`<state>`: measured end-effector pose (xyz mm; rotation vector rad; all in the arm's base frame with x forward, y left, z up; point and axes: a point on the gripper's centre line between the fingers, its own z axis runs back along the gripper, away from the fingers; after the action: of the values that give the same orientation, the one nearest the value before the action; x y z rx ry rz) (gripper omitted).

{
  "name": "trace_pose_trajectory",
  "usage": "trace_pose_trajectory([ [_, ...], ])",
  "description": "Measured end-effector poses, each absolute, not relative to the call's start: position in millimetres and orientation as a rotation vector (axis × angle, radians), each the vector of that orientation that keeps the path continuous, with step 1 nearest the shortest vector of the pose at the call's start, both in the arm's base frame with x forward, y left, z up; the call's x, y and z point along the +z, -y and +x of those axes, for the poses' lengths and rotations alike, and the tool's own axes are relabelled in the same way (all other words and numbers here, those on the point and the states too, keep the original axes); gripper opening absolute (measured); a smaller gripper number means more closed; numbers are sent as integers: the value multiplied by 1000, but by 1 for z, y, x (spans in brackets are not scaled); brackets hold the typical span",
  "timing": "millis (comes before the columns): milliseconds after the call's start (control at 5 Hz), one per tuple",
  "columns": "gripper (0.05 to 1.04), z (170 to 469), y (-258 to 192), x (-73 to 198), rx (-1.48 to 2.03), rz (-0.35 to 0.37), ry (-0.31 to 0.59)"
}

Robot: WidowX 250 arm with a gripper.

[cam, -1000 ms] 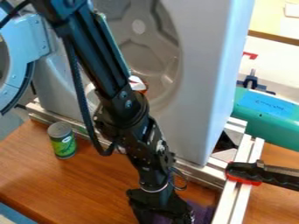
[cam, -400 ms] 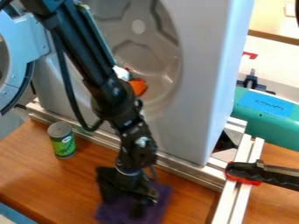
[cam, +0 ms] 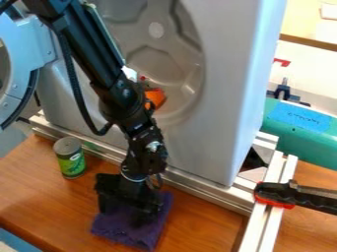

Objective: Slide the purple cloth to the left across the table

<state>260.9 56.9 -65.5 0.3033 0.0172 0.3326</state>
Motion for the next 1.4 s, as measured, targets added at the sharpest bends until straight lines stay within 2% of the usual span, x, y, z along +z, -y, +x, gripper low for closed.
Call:
trace_pose_trajectory([
  [200,1005,249,-64,-66,365,337,-41],
  [400,1003,234,-71,-65,401,334,-78],
  [600,1002,222,-69,-60,358,225,-115],
  [800,1000,235,-57,-41,262,133,-72],
  [1000,1000,243,-60,-15,176,73,-9],
  [1200,1000,240,-69,-2,122,97,-48],
  [1400,1000,242,-92,18,47,156,-99],
])
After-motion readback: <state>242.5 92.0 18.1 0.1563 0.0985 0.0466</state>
